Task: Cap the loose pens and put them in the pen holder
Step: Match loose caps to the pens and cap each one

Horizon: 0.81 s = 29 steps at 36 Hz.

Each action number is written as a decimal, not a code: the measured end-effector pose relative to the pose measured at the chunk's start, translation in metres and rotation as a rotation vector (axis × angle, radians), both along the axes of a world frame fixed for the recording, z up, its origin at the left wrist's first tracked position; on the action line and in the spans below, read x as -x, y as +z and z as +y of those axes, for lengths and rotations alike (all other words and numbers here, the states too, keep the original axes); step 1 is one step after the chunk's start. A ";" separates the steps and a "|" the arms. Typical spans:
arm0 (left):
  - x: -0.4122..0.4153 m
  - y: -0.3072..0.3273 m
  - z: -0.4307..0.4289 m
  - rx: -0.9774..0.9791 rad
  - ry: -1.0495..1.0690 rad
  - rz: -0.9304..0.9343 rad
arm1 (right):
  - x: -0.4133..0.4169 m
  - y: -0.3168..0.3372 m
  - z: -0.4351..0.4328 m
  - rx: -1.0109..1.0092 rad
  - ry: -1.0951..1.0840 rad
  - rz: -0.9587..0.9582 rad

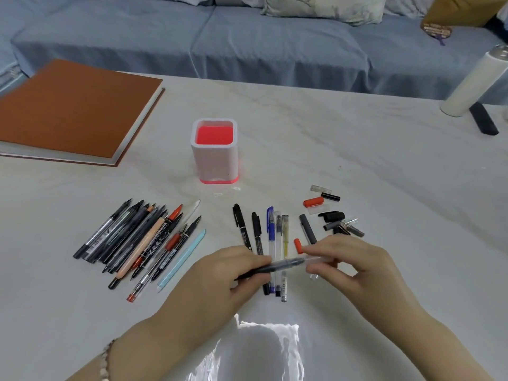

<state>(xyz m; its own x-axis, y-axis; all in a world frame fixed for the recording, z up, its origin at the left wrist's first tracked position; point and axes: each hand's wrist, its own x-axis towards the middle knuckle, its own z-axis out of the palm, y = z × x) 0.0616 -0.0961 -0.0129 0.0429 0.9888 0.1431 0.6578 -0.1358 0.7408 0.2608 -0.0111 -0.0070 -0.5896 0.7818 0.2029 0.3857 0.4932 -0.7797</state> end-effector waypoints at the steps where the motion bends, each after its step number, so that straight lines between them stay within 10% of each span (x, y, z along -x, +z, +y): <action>1: 0.000 0.000 0.000 -0.011 0.004 -0.015 | 0.000 0.000 -0.001 0.041 -0.006 0.009; 13: 0.001 0.006 -0.003 -0.014 -0.021 -0.092 | 0.009 0.009 -0.008 0.338 0.042 0.080; 29: -0.004 0.027 0.013 0.527 0.131 -0.661 | 0.015 0.015 -0.003 0.307 0.064 0.117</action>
<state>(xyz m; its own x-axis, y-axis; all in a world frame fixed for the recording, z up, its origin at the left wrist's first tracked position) 0.0658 -0.0828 0.0138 -0.0068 0.9242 -0.3817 0.0549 0.3815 0.9227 0.2455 -0.0142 0.0081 -0.6259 0.7792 0.0331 0.2606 0.2490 -0.9328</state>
